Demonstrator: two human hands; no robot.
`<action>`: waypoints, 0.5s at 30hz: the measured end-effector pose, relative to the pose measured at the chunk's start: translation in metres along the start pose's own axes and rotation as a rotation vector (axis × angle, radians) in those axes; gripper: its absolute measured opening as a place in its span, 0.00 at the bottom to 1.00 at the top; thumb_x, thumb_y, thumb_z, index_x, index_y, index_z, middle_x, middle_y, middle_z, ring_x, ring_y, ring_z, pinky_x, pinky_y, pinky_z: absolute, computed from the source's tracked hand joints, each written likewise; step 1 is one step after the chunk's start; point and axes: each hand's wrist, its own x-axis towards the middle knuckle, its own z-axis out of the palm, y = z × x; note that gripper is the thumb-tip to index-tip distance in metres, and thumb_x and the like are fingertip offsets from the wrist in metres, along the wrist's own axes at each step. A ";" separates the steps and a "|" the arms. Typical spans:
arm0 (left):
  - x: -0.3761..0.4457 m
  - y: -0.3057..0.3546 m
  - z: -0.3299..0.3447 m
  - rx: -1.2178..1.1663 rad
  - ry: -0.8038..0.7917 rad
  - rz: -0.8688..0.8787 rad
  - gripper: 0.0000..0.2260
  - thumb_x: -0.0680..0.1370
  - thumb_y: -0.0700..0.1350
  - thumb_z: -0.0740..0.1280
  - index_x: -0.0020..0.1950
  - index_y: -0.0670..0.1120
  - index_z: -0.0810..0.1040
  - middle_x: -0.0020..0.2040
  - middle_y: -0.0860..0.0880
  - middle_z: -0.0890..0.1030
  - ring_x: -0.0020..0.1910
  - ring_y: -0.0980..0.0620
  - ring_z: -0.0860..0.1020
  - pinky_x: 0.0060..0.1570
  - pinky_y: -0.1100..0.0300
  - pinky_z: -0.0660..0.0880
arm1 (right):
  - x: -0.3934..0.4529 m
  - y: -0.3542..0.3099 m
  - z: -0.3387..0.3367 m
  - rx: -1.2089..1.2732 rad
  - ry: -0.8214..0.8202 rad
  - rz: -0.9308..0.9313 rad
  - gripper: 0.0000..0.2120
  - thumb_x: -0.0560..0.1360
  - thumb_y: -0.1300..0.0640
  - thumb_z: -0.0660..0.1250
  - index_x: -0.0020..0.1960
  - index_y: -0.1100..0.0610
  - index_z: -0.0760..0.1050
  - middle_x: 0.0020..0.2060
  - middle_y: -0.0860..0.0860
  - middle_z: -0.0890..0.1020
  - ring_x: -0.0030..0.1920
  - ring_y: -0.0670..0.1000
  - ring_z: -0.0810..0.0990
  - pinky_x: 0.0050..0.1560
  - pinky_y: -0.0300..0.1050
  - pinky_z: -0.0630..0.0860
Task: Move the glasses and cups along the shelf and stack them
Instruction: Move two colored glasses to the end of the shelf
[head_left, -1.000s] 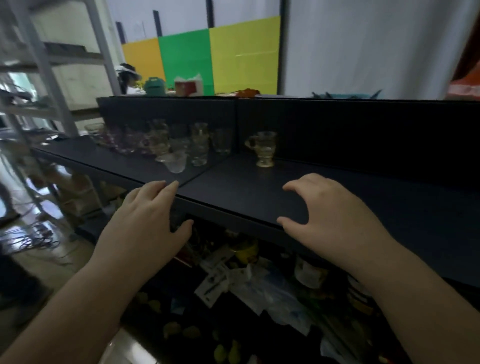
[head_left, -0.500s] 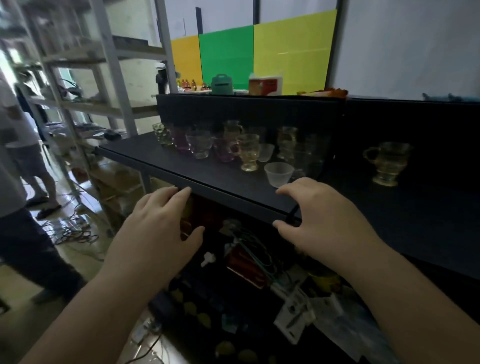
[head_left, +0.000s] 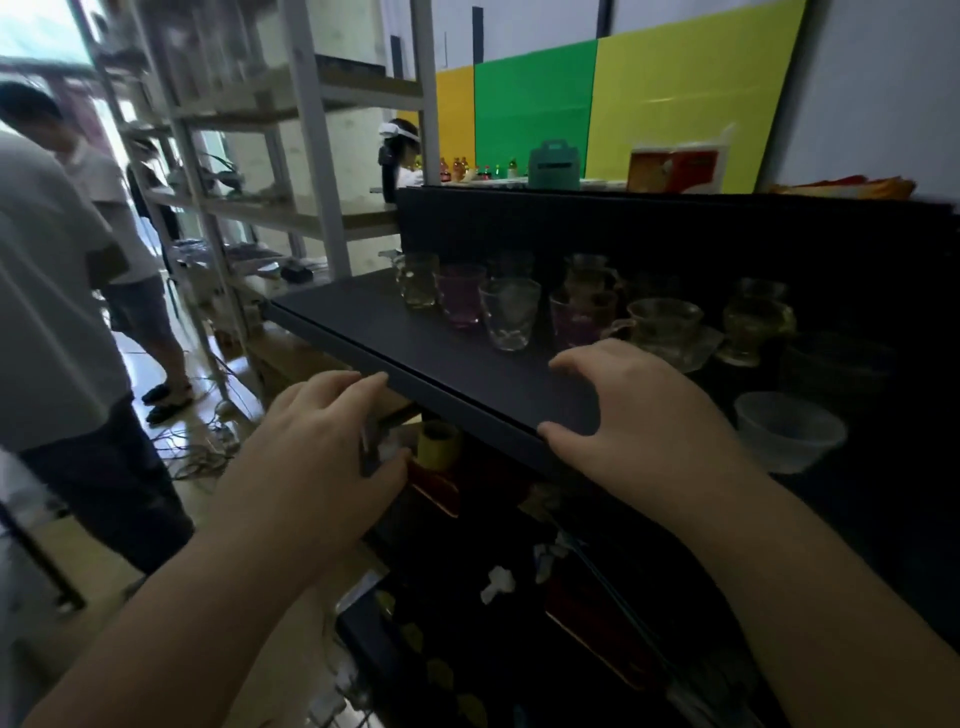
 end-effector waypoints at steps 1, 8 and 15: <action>0.012 -0.011 0.000 0.021 0.005 0.000 0.30 0.72 0.56 0.70 0.73 0.51 0.69 0.67 0.51 0.73 0.66 0.46 0.70 0.59 0.50 0.71 | 0.016 -0.002 0.007 0.017 0.011 -0.003 0.26 0.72 0.42 0.71 0.68 0.45 0.72 0.60 0.43 0.75 0.60 0.47 0.74 0.57 0.47 0.75; 0.079 -0.073 0.015 0.044 0.003 -0.020 0.32 0.72 0.56 0.70 0.74 0.51 0.68 0.68 0.51 0.72 0.67 0.47 0.70 0.60 0.50 0.71 | 0.102 -0.024 0.050 0.022 0.012 -0.022 0.28 0.72 0.39 0.70 0.70 0.46 0.70 0.62 0.44 0.75 0.62 0.48 0.74 0.58 0.49 0.76; 0.149 -0.115 0.065 -0.093 -0.053 0.044 0.33 0.73 0.60 0.67 0.75 0.53 0.65 0.70 0.53 0.69 0.69 0.49 0.66 0.62 0.52 0.70 | 0.154 -0.029 0.076 -0.076 0.018 0.011 0.27 0.72 0.39 0.69 0.68 0.44 0.71 0.60 0.42 0.75 0.60 0.46 0.74 0.56 0.44 0.74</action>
